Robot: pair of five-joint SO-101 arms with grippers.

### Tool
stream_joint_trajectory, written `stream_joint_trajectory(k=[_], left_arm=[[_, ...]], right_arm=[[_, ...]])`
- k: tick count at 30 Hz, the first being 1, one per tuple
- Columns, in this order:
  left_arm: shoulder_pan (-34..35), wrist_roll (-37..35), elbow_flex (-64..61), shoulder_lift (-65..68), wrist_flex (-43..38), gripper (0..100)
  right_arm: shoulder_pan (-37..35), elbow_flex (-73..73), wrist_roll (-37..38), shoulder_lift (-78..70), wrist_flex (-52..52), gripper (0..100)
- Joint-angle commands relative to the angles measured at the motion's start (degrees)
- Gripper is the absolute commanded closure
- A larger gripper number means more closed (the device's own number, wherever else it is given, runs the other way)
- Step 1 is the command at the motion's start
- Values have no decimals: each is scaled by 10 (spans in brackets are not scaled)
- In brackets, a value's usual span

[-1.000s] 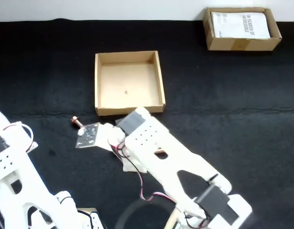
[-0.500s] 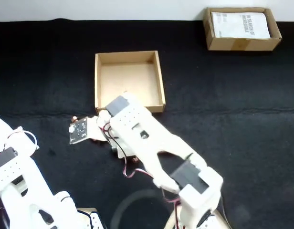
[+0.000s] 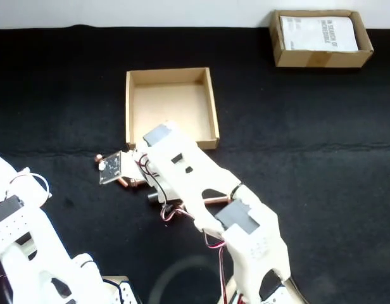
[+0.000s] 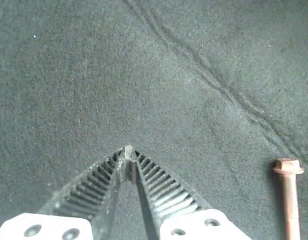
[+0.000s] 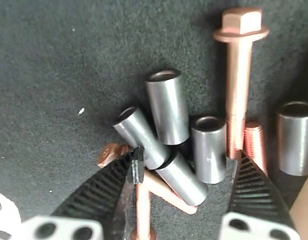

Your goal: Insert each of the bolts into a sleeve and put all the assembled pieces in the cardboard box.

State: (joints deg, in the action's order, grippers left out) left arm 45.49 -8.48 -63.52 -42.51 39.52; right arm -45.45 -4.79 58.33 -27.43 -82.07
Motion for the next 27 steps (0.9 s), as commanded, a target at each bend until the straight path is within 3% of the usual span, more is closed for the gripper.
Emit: stream_joint_trajectory(k=[1, 15, 21, 27], left_arm=[[1, -1, 2, 2, -11, 991], [1, -1, 1, 1, -11, 991], [0, -1, 1, 1, -11, 991], [-1, -1, 1, 2, -11, 991]], right_arm=[[24, -7, 6, -7, 0, 731], [38, -70, 6, -95, 67, 733], [26, -96, 4, -126, 26, 860], [24, -120, 4, -123, 17, 903]])
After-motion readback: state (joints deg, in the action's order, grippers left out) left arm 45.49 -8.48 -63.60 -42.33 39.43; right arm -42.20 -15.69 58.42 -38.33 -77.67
